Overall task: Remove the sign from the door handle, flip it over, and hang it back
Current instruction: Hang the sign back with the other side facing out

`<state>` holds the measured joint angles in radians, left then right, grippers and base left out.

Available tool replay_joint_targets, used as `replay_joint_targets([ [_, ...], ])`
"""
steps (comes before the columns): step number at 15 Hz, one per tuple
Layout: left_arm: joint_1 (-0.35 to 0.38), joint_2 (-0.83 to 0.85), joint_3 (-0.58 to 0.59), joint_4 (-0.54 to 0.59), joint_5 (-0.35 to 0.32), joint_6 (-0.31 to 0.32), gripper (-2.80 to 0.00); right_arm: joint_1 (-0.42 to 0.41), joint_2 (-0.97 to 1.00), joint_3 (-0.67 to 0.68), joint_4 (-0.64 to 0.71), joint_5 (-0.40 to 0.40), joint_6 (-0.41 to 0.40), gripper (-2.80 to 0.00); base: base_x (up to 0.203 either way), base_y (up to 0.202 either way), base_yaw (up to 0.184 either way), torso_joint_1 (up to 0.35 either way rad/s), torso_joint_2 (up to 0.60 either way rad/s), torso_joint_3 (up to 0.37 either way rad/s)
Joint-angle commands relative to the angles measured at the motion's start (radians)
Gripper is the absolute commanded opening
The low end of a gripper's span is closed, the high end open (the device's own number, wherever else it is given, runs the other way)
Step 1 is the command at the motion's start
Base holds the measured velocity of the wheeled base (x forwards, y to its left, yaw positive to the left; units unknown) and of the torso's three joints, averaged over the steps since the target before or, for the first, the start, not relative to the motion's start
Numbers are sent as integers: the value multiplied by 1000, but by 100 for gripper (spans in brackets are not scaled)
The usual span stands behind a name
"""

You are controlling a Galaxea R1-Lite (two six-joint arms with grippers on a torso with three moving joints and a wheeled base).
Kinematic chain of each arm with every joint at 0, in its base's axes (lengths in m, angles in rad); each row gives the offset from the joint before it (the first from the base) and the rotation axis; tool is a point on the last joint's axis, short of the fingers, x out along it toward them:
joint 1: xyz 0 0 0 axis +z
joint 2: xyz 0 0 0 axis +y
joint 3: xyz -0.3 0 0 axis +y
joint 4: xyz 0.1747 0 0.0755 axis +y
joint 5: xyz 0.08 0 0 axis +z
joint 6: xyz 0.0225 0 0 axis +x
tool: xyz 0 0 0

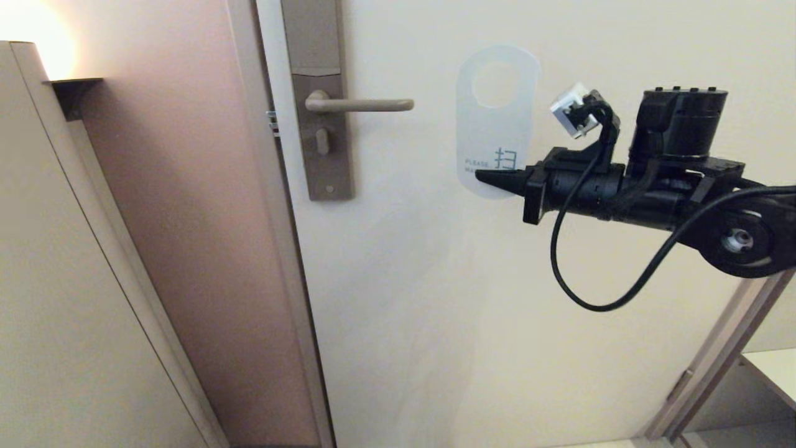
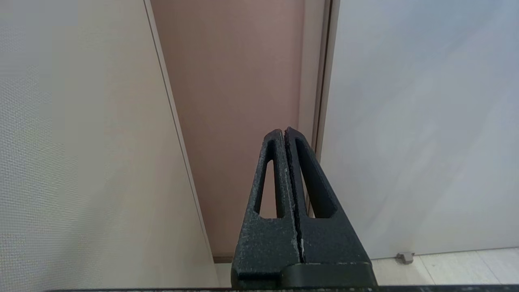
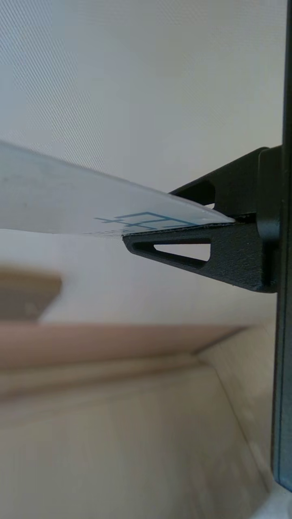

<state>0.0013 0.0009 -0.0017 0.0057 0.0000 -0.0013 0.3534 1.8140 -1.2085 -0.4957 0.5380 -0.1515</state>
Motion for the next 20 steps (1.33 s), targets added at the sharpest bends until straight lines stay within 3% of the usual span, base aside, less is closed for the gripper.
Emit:
replay_joint_targets([
  [1, 0, 1, 0, 0, 0, 0, -280, 4, 68, -79, 12, -13, -1, -280, 0, 0, 0, 0, 0, 0],
  [12, 0, 1, 0, 0, 0, 0, -280, 6, 267, -332, 42, -81, -2, -280, 0, 0, 0, 0, 0, 0],
  [20, 0, 1, 0, 0, 0, 0, -280, 29, 286, -354, 79, -73, -1, -280, 0, 0, 0, 0, 0, 0],
])
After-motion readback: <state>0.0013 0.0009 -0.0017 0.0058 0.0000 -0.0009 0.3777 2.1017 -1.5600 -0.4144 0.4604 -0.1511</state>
